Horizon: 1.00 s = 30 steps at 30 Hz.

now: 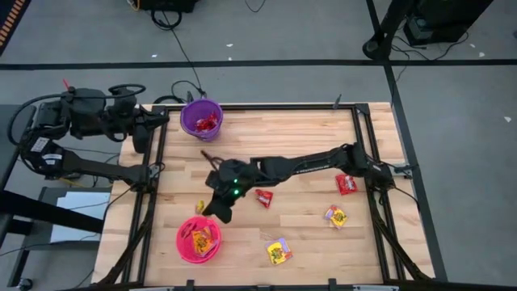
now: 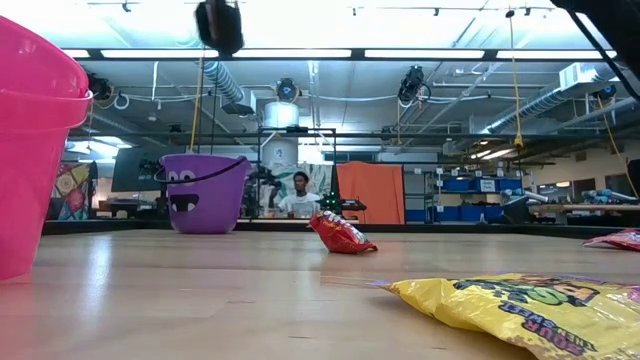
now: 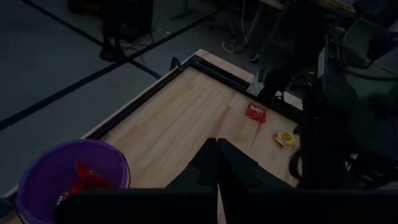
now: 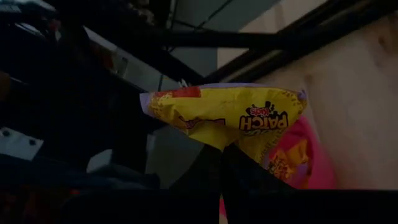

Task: Sort candy by brand, put in halloween buckets
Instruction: Put the yellow candy into the pink bucket

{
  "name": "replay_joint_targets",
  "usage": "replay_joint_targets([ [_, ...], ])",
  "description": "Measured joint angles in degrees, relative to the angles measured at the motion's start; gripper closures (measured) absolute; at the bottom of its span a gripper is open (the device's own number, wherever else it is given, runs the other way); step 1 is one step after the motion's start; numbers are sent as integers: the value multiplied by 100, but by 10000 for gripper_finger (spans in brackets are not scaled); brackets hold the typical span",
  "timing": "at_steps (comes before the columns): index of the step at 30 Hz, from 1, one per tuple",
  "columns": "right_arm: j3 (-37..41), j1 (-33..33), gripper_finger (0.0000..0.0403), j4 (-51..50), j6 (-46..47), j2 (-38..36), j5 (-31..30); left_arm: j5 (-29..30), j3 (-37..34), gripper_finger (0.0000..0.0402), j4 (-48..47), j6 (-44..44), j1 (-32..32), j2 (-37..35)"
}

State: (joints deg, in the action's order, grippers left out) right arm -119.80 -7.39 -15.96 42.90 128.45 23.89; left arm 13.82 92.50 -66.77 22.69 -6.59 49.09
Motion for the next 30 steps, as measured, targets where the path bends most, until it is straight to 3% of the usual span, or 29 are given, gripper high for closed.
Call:
replay_joint_targets([
  [6, -43, -195, 396, -6, 16, 259, -162, -50, -3, 396, -13, 93, 0, 9],
  [16, -47, -401, 396, 933, 58, 462, -353, -564, -3, 396, -171, -284, 0, -1],
  [22, -47, -396, 396, 1298, 373, 462, 126, -657, -3, 396, -268, -290, 0, -7],
  [30, -43, -401, 396, 1223, 280, 462, -85, -900, -3, 396, -266, -293, 0, -7],
])
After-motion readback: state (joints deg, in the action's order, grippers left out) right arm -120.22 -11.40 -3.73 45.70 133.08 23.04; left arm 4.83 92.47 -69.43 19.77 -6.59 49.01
